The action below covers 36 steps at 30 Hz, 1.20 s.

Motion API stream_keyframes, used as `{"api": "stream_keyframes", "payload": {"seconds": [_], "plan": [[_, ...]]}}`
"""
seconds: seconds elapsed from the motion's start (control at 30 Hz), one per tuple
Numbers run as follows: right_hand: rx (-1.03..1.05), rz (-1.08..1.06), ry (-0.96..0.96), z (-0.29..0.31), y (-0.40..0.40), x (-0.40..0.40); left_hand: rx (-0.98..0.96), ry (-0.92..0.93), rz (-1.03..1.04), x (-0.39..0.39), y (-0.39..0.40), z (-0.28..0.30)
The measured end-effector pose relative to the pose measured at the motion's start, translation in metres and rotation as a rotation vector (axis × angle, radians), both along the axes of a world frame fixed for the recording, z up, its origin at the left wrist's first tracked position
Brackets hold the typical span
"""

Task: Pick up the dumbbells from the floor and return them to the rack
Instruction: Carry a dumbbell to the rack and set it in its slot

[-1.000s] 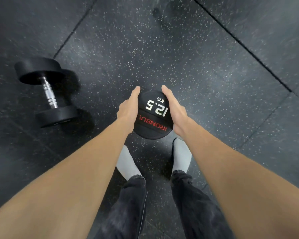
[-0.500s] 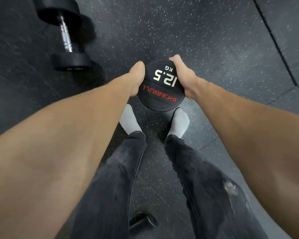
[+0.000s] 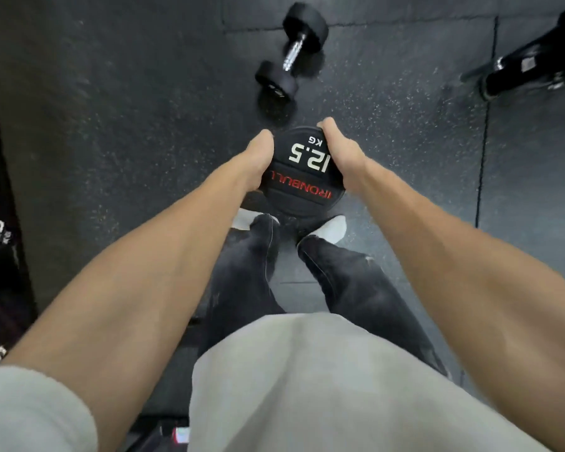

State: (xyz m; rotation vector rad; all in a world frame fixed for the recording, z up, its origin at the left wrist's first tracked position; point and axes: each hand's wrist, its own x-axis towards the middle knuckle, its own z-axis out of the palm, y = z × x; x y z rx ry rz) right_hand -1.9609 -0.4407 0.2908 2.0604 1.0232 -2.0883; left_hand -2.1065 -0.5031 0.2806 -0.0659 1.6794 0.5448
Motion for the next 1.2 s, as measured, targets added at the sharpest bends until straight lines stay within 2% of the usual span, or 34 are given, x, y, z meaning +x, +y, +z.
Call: {"api": "stream_keyframes", "payload": {"seconds": [0.37, 0.57, 0.8, 1.0, 1.2], "plan": [[0.035, 0.498, 0.053, 0.140, -0.073, -0.163, 0.116, 0.014, 0.731, -0.108, -0.143, 0.147], [-0.035, 0.656, 0.160, 0.205, -0.109, -0.254, 0.202, 0.068, 0.939, -0.172, -0.193, 0.221], [0.033, 0.860, 0.257, 0.278, -0.156, -0.372, 0.293, 0.158, 1.243, -0.251, -0.251, 0.288], [0.089, 1.004, 0.403, 0.324, -0.195, -0.492, 0.362, 0.346, 1.415, -0.333, -0.289, 0.347], [0.117, 1.135, 0.551, 0.365, -0.245, -0.590, 0.337, 0.549, 1.538, -0.411, -0.329, 0.387]]}}
